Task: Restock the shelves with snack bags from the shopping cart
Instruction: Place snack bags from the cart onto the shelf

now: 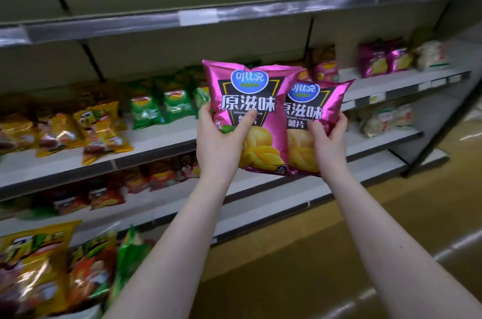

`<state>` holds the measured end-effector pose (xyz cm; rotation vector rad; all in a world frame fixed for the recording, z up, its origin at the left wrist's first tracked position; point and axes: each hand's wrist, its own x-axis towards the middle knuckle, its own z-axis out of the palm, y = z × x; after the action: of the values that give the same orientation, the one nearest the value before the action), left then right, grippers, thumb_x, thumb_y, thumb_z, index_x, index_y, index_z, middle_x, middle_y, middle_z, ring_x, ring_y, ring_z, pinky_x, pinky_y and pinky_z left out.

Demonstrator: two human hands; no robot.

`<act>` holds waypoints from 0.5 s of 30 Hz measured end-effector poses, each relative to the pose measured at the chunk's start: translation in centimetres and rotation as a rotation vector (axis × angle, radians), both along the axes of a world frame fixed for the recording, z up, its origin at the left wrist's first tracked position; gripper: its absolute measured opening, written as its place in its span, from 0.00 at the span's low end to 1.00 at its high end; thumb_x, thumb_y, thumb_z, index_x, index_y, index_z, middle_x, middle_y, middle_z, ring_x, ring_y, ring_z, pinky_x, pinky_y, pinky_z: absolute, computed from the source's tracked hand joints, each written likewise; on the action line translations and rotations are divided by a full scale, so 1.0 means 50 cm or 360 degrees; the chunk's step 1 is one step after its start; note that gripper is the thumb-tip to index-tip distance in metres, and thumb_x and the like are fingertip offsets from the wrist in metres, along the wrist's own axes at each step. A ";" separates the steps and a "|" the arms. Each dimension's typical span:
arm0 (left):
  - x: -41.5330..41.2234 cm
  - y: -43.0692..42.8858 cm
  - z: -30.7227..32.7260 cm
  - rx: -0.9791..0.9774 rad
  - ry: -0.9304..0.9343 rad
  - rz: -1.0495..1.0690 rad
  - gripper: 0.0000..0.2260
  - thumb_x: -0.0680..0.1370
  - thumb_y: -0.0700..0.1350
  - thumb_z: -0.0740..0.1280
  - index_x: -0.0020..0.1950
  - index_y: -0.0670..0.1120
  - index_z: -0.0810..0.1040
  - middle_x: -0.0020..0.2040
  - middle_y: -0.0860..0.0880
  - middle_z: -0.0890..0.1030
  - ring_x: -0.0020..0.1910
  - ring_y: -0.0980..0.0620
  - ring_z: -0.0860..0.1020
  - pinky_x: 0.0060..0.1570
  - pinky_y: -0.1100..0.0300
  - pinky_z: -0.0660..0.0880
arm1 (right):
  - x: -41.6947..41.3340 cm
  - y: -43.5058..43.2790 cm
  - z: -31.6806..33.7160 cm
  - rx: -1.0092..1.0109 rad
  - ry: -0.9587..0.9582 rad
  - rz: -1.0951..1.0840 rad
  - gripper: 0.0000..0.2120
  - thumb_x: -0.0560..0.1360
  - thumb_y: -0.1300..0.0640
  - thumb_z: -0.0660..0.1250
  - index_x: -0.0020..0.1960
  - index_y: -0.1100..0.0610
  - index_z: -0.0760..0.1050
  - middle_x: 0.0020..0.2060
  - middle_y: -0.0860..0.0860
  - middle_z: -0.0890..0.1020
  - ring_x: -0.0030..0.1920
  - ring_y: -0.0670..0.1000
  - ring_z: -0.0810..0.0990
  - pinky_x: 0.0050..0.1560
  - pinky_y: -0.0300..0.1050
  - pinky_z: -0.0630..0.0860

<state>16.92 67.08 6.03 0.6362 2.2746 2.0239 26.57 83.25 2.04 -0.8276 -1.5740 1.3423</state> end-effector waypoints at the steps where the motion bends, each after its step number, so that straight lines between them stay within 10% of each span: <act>1: 0.016 0.042 0.002 0.0011 0.0007 -0.0017 0.33 0.62 0.68 0.70 0.62 0.57 0.67 0.56 0.57 0.79 0.54 0.57 0.78 0.56 0.51 0.77 | 0.012 0.034 0.002 0.0009 -0.0017 -0.0016 0.40 0.62 0.42 0.67 0.70 0.56 0.61 0.61 0.53 0.73 0.60 0.51 0.75 0.59 0.42 0.72; 15: 0.079 0.528 0.010 0.0063 0.0037 -0.0236 0.37 0.62 0.68 0.69 0.66 0.52 0.66 0.58 0.54 0.78 0.57 0.55 0.77 0.56 0.50 0.77 | 0.099 0.485 0.000 -0.0092 -0.0030 -0.0183 0.39 0.59 0.35 0.69 0.64 0.53 0.67 0.60 0.54 0.75 0.58 0.53 0.77 0.63 0.55 0.73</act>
<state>20.86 93.46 6.52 0.8094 2.1337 2.0069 31.54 107.49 2.04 -0.9542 -1.4847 1.3058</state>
